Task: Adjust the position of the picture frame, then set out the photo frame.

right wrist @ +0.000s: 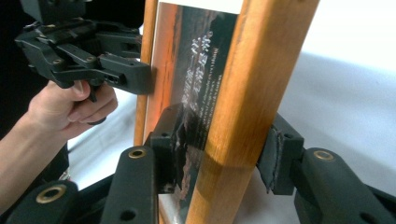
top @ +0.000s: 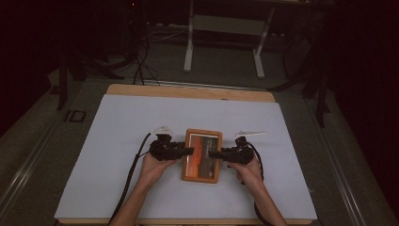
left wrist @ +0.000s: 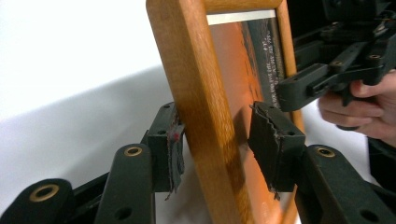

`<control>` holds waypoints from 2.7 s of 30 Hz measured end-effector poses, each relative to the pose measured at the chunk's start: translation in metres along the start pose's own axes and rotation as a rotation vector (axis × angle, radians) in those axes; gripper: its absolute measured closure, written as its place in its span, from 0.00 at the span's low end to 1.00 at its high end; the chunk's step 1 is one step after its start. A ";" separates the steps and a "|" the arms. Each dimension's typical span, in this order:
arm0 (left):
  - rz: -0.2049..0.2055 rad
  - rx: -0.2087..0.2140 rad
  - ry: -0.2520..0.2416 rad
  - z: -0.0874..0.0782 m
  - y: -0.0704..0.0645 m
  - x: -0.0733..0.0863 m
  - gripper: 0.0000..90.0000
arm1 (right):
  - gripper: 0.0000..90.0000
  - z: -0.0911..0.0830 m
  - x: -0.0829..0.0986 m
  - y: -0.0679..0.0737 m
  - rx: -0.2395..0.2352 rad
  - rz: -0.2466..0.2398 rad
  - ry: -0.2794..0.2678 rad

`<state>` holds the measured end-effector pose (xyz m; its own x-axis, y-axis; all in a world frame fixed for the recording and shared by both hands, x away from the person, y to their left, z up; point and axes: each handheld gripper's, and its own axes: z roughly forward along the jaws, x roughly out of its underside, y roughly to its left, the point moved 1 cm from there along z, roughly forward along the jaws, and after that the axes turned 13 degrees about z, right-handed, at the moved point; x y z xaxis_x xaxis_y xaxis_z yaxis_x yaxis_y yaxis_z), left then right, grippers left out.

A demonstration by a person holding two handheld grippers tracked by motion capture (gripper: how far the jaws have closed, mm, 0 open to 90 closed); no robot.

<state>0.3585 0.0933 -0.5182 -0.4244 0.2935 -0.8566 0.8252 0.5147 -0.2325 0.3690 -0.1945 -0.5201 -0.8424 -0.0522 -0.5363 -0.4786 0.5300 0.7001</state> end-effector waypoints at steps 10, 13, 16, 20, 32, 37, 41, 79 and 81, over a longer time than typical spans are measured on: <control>-0.077 -0.004 -0.001 0.003 0.008 0.007 0.61 | 0.59 0.010 -0.007 -0.013 -0.017 0.066 0.038; -0.094 -0.013 0.007 0.004 0.011 0.009 0.61 | 0.58 0.014 -0.010 -0.015 -0.015 0.080 0.050; -0.109 -0.021 0.012 0.005 0.012 0.011 0.61 | 0.56 0.017 -0.011 -0.016 0.000 0.088 0.062; -0.154 -0.029 0.044 0.010 0.017 0.015 0.59 | 0.50 0.022 -0.011 -0.016 0.068 0.082 0.064; -0.162 -0.002 0.026 0.012 0.022 0.021 0.57 | 0.52 0.016 -0.002 -0.009 0.170 0.010 0.080; -0.148 -0.033 0.017 0.007 0.025 0.019 0.56 | 0.58 0.008 -0.001 -0.007 0.193 -0.030 0.066; -0.123 -0.050 0.022 -0.001 0.023 0.017 0.55 | 0.57 0.002 -0.002 -0.004 0.205 -0.069 0.046; 0.006 -0.035 -0.036 -0.048 -0.020 0.019 0.57 | 0.82 0.012 -0.038 0.036 0.372 -0.296 -0.116; 0.020 -0.047 -0.028 -0.048 -0.023 0.019 0.57 | 0.86 0.012 -0.039 0.036 0.369 -0.297 -0.124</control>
<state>0.3138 0.1260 -0.5071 -0.3966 0.2820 -0.8736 0.8150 0.5461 -0.1937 0.3877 -0.1631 -0.4802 -0.6362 -0.1570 -0.7554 -0.5551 0.7732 0.3068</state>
